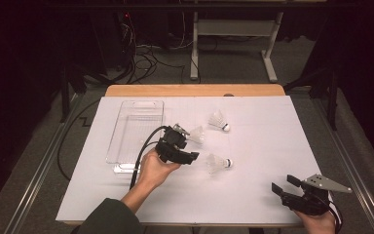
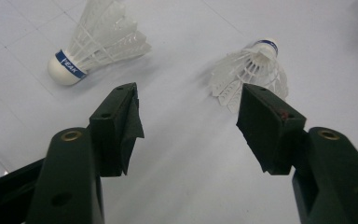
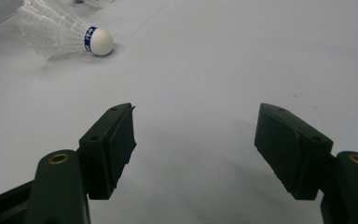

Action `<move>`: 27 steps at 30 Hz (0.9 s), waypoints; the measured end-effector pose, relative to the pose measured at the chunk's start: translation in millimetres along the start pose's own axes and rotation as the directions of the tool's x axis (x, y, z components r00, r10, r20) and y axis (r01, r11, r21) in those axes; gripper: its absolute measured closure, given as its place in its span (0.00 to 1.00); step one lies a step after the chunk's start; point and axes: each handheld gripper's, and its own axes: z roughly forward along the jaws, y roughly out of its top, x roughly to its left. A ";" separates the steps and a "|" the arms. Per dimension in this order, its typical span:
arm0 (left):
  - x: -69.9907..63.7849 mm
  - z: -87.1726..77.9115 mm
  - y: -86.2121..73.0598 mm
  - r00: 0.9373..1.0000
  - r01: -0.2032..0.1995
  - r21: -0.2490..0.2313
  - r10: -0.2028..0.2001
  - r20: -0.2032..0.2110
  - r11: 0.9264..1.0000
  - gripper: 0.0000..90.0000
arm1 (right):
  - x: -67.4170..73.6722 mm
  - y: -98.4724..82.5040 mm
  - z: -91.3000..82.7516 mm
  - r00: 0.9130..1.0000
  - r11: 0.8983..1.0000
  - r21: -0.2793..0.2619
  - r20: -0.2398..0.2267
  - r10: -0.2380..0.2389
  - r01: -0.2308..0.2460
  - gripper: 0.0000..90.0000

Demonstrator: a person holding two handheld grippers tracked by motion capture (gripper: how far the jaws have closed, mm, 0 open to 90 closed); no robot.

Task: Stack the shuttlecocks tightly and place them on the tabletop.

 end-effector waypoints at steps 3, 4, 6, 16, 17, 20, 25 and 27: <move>-1.0 -1.0 -3.1 1.000 0.003 -0.002 -0.003 0.002 1.000 0.44 | -0.1 0.0 -0.1 1.000 1.000 -0.001 0.000 0.001 -0.001 0.32; -1.1 -1.3 -4.1 1.000 -0.001 0.002 0.001 0.002 1.000 0.44 | 0.0 0.0 -0.1 1.000 1.000 0.000 0.000 0.002 -0.002 0.32; -1.7 -1.4 -6.5 1.000 0.002 0.000 -0.002 0.005 1.000 0.44 | 0.0 0.0 0.0 1.000 1.000 0.000 0.001 0.000 0.000 0.32; -3.4 -1.6 -15.4 1.000 -0.001 0.012 0.001 -0.006 1.000 0.44 | 0.1 0.0 -0.1 1.000 1.000 -0.001 0.001 0.000 0.000 0.32; -3.9 -1.3 -16.5 1.000 0.002 0.010 -0.002 -0.004 1.000 0.44 | 0.1 0.0 -0.2 1.000 1.000 -0.001 0.002 0.000 0.000 0.32; -5.1 -0.7 -19.0 1.000 -0.008 0.021 0.008 -0.005 1.000 0.44 | 0.2 0.1 -0.1 1.000 1.000 0.000 0.001 0.000 0.000 0.32; -7.6 -1.2 -21.5 1.000 -0.012 0.021 0.013 -0.002 1.000 0.45 | 0.1 0.0 -0.2 1.000 1.000 -0.001 0.001 0.000 0.000 0.32; -8.5 -1.3 -22.4 1.000 -0.016 0.025 0.016 -0.003 1.000 0.45 | 0.2 0.0 -0.1 1.000 1.000 -0.001 0.001 0.000 0.000 0.32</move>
